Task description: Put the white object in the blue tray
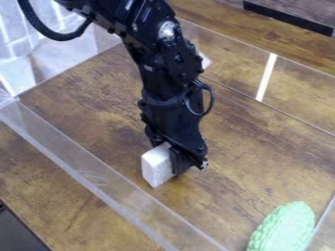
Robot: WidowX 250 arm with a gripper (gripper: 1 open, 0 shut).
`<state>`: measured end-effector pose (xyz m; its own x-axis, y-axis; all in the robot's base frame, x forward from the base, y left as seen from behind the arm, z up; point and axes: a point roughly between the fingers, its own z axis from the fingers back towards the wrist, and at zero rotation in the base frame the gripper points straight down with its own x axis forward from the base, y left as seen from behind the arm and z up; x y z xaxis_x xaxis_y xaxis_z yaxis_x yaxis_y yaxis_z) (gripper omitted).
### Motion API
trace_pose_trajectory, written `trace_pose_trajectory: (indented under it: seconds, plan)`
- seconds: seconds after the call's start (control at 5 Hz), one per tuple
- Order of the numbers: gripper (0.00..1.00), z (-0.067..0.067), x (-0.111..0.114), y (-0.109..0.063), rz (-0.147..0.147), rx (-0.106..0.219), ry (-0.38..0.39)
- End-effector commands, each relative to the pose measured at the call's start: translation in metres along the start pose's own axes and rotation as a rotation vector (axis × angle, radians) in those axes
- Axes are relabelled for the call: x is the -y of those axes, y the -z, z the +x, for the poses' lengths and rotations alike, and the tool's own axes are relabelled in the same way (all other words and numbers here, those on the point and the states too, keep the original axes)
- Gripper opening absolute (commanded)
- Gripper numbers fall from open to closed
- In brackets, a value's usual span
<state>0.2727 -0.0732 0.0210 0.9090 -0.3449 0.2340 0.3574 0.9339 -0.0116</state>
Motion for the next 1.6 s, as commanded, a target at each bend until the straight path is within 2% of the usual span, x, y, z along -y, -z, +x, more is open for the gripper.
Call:
trace_pose_trajectory:
  seconds: [0.0,0.2,0.4,0.8,1.0,1.2,1.4]
  plan:
    - [0.00,-0.011,-0.005,0.009,-0.004,-0.046,-0.036]
    - [0.00,-0.013,-0.006,0.009,-0.008,-0.059,-0.051]
    - [0.00,-0.003,-0.008,-0.005,0.006,-0.037,-0.051]
    - [0.00,0.026,-0.015,-0.037,0.045,0.027,-0.045]
    - [0.00,0.048,-0.024,-0.063,0.081,0.091,-0.067]
    - [0.00,0.055,-0.025,-0.073,0.104,0.098,-0.102]
    - [0.00,0.048,-0.020,-0.065,0.103,0.095,-0.106]
